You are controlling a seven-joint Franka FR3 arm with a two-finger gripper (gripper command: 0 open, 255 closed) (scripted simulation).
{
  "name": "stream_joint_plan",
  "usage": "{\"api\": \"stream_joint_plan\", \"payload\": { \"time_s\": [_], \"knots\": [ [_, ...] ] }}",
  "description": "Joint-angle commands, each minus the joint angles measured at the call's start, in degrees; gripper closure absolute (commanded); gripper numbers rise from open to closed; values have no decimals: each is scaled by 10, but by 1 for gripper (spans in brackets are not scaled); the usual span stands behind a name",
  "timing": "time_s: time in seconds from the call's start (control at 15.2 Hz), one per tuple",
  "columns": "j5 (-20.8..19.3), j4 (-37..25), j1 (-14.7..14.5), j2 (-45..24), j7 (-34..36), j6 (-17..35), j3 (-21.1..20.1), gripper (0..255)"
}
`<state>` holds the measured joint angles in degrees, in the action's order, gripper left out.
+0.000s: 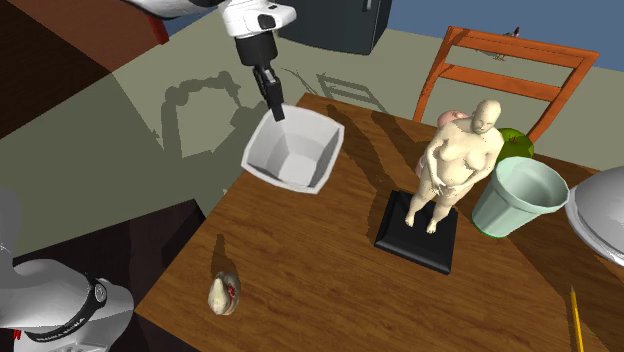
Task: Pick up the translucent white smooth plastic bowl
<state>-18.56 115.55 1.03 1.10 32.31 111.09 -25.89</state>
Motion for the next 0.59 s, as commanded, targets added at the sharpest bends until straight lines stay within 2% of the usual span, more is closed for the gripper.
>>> {"api": "stream_joint_plan", "payload": {
  "time_s": [0.0, 0.53],
  "knots": [
    [4, -12, 0, 5, -7, -15, 0, 255],
    [13, -48, 0, 15, -23, -57, 1, 255]
  ]
}}
